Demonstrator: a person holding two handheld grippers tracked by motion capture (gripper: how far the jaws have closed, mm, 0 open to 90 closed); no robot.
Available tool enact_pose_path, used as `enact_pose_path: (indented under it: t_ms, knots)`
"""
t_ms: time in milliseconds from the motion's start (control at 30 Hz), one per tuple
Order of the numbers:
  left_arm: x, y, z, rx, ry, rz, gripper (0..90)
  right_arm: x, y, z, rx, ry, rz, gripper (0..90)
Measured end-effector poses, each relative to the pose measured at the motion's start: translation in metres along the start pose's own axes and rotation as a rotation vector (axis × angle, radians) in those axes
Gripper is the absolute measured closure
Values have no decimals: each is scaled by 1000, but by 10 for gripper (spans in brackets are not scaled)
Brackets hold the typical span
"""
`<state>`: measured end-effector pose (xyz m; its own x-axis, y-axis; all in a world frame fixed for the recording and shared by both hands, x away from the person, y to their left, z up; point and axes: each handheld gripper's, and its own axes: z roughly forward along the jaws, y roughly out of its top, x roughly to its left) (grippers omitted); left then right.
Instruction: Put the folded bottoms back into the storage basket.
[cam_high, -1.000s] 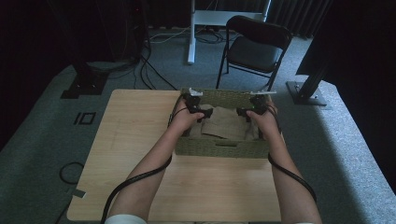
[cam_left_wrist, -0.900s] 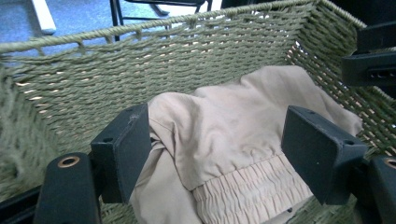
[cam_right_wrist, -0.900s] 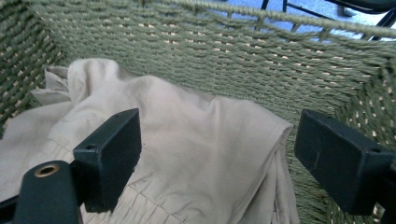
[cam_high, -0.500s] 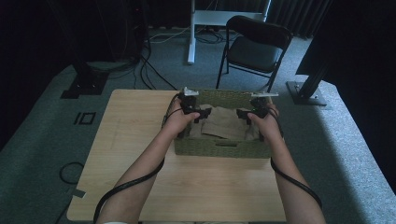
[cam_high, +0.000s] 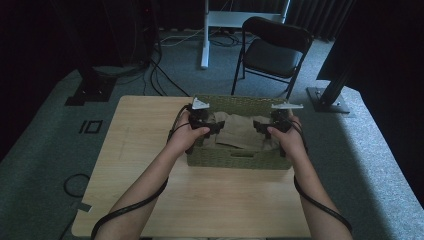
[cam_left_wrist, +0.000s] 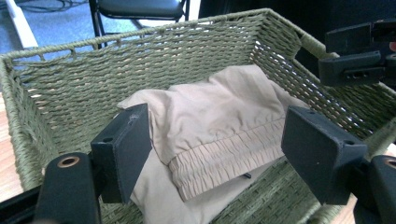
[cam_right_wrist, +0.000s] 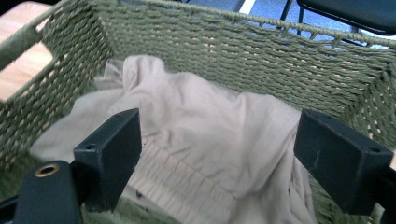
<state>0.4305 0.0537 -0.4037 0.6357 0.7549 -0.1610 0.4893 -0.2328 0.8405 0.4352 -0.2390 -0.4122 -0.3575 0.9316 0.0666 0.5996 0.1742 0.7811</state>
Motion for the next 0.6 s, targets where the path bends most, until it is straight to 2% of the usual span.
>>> enact_pose_path:
  t_ms: [167, 333, 433, 500, 533, 567, 600]
  knots:
    - [-6, -7, -8, 10, -10, 39, 236, 3, -7, -11, -23, 31, -10, 148]
    - [-14, -15, -14, -7, -36, 47, 236, 6, -14, -22, -44, 42, -30, 149]
    - [-19, -18, -19, -15, -35, 66, 236, 8, -18, -28, -52, 51, -38, 148]
    - [-23, -20, -21, 11, -19, 104, 236, 9, -21, -32, -56, 64, -37, 148]
    - [-25, -20, -23, 3, -15, 117, 236, 9, -23, -34, -61, 66, -42, 148]
    - [-27, -20, -25, -15, -21, 107, 236, 10, -25, -37, -68, 67, -46, 148]
    - [-29, -20, -28, -14, -32, 109, 236, 11, -27, -39, -72, 73, -48, 148]
